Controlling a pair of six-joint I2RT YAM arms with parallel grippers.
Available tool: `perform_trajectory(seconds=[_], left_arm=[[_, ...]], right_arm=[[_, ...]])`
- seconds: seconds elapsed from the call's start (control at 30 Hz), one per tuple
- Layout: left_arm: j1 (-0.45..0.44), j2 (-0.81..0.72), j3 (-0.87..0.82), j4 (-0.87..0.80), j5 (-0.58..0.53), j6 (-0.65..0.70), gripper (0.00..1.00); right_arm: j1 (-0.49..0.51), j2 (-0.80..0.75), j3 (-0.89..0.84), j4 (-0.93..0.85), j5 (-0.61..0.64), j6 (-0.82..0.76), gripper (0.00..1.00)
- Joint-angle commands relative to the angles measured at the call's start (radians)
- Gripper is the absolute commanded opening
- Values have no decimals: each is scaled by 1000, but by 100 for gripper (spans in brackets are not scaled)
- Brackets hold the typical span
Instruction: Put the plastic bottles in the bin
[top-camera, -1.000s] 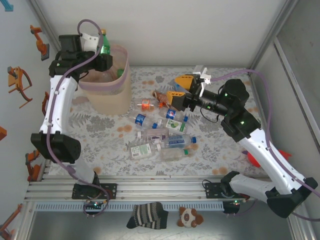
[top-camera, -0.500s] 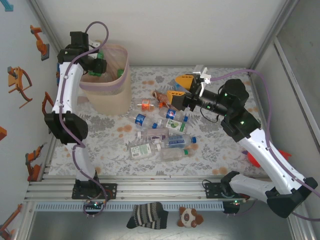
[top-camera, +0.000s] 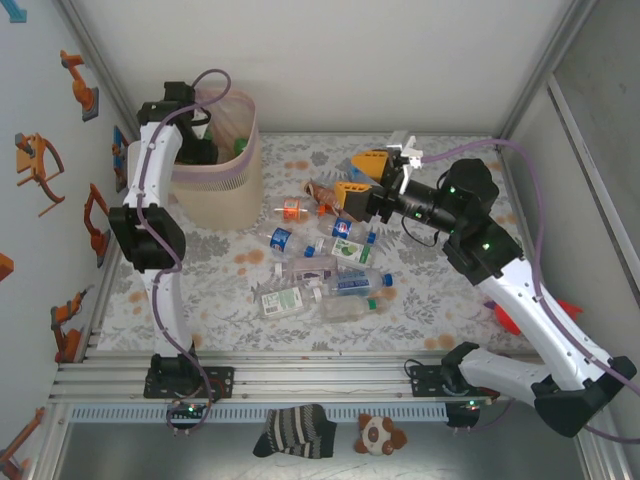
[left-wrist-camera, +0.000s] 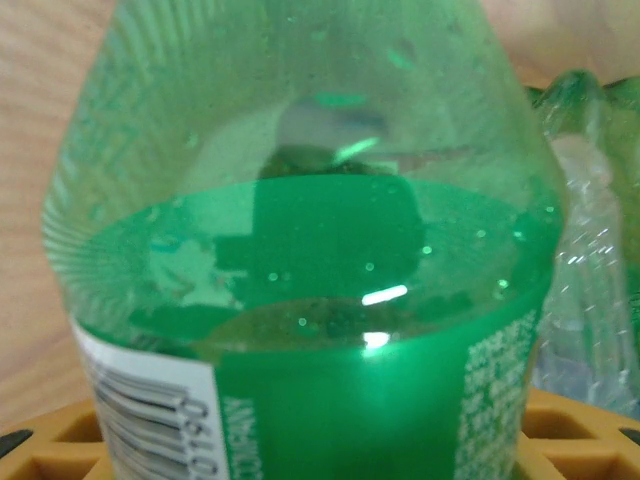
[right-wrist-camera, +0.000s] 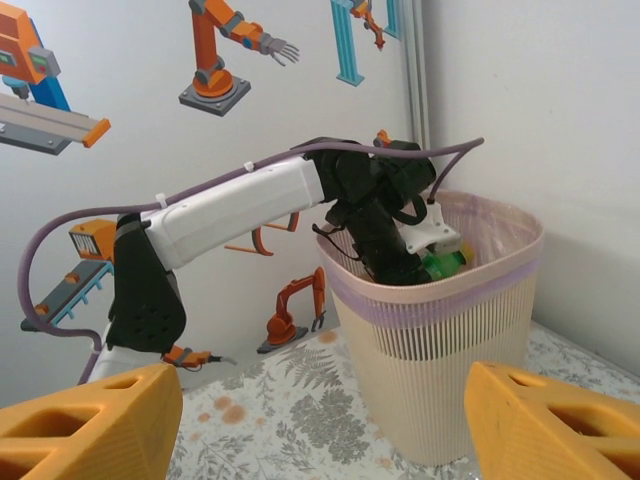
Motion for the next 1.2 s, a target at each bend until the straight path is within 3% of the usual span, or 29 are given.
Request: perform_trajectory(seconds=[0.0, 0.43, 0.87, 1.17], left_arm=[[7, 14, 32, -66, 4, 11, 57], [5, 17, 109, -120, 33, -7, 70], [1, -77, 140, -109, 82, -22, 73], [-1, -149, 134, -93, 143, -39, 70]], right_arm=[[3, -24, -7, 4, 13, -16, 73], [3, -28, -12, 5, 15, -15, 73], [3, -34, -19, 10, 18, -10, 74], [3, -40, -30, 6, 21, -9, 73]])
